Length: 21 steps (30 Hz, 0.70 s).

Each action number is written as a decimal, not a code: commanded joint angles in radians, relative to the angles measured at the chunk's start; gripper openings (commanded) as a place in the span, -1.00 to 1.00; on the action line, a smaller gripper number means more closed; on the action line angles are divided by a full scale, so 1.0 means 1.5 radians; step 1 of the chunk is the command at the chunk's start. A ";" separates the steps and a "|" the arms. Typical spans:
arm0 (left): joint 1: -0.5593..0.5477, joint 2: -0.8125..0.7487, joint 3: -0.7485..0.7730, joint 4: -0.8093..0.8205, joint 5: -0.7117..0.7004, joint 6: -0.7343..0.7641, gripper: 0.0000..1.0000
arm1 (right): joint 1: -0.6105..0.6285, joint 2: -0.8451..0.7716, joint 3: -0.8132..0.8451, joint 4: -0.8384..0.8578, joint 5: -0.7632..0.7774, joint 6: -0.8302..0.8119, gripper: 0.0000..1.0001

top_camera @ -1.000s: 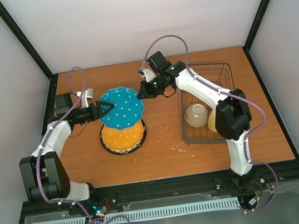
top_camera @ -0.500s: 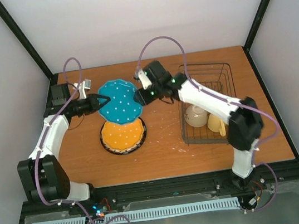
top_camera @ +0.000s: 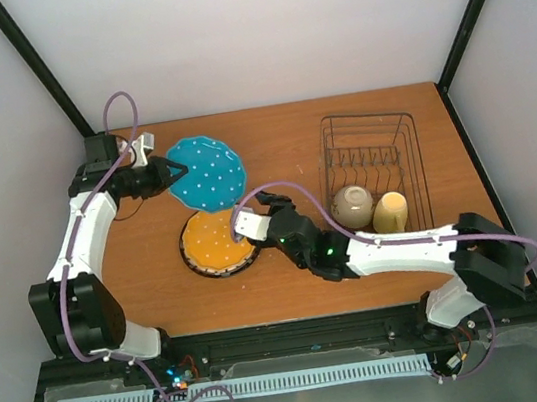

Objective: Load the mixed dishes into the dish rack

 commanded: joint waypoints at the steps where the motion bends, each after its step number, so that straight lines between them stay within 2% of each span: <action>1: 0.000 -0.012 0.058 -0.020 0.041 -0.050 -0.99 | 0.023 0.062 -0.001 0.224 0.074 -0.159 0.33; 4: 0.000 -0.028 0.050 -0.024 0.049 -0.077 -0.99 | 0.032 0.102 0.017 0.266 0.063 -0.199 0.34; 16: -0.001 -0.077 0.020 -0.024 0.098 -0.129 -0.99 | 0.042 0.207 0.105 0.242 0.046 -0.185 0.34; 21: -0.001 -0.114 -0.009 -0.016 0.126 -0.144 -0.99 | 0.041 0.266 0.152 0.251 0.053 -0.190 0.24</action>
